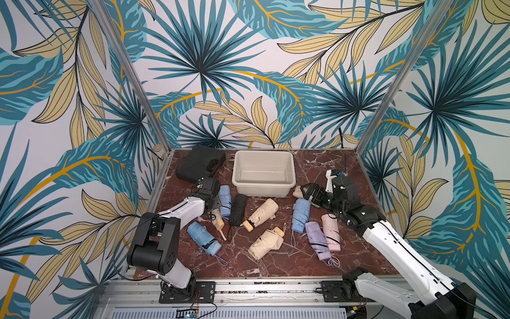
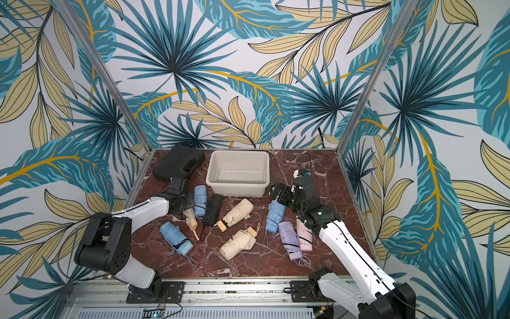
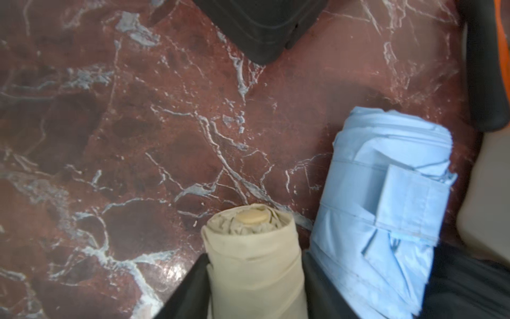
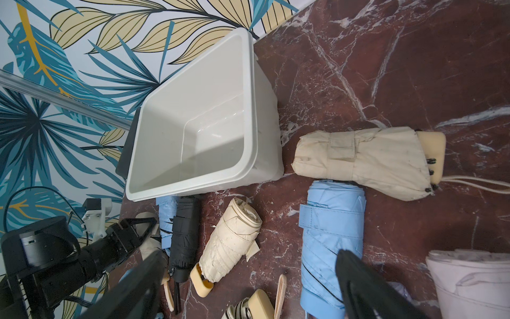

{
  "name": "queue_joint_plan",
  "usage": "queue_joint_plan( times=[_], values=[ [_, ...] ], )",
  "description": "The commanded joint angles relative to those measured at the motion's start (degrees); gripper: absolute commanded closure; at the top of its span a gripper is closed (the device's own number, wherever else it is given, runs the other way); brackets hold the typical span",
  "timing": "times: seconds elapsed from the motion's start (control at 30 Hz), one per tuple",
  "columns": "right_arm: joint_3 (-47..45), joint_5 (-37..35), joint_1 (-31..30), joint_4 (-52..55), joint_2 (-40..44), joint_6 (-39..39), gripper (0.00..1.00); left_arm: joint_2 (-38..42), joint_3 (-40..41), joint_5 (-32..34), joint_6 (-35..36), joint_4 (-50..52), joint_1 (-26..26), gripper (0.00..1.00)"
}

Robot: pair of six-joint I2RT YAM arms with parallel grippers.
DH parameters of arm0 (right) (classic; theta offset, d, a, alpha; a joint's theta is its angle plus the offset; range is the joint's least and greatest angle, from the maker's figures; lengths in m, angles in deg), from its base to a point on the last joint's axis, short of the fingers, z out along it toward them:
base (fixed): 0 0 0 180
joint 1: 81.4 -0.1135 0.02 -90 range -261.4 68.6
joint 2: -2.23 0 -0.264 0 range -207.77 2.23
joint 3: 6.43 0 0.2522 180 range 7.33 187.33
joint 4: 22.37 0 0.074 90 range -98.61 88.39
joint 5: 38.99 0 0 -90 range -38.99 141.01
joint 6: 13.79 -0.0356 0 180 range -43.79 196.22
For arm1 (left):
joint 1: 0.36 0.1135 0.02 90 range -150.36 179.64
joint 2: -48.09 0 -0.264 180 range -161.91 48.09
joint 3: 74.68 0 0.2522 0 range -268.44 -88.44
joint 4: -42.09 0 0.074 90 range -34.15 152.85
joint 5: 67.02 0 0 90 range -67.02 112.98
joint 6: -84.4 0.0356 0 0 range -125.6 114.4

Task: Put the umbrella into the storage box
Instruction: Pick up the umbrella from the center of the board.

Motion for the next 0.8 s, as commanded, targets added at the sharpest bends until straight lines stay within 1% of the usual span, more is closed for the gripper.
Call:
queue_joint_plan(
  times=[0.0, 0.07, 0.23, 0.33, 0.43, 0.53, 0.67, 0.77],
  values=[
    [0.94, 0.19, -0.40, 0.93, 0.47, 0.84, 0.01, -0.04, -1.08, 2.94, 0.88, 1.37, 0.00, 0.59],
    [1.02, 0.36, -0.41, 1.01, 0.73, 0.71, 0.01, 0.32, -1.13, 3.22, 0.75, 1.85, 0.00, 0.68],
    [1.45, 0.60, -0.66, 1.46, 1.36, 1.51, 0.01, 3.37, -1.08, 3.16, -0.24, 3.50, -0.01, 0.83],
    [1.64, -2.41, -1.68, 1.18, 1.71, 2.49, 0.01, 6.79, -1.25, 2.79, -2.21, 5.33, -0.02, 0.94],
    [1.18, -2.87, -4.01, -2.98, 1.96, 6.62, 0.01, 10.77, -1.77, 1.82, -4.90, 7.97, -0.01, 0.96],
    [-0.21, -1.83, -7.71, -11.40, 1.92, 12.58, 0.01, 15.52, -2.22, -0.02, -8.39, 10.24, -0.01, 0.97],
    [-1.55, 1.69, -13.19, -20.25, -0.09, 20.11, 0.05, 21.68, -2.15, -3.90, -15.19, 11.32, -0.01, 0.98],
    [-2.87, 3.32, -18.51, -26.07, -3.01, 27.01, 0.06, 25.69, -1.39, -6.92, -20.52, 10.60, 0.00, 0.98]
  ],
)
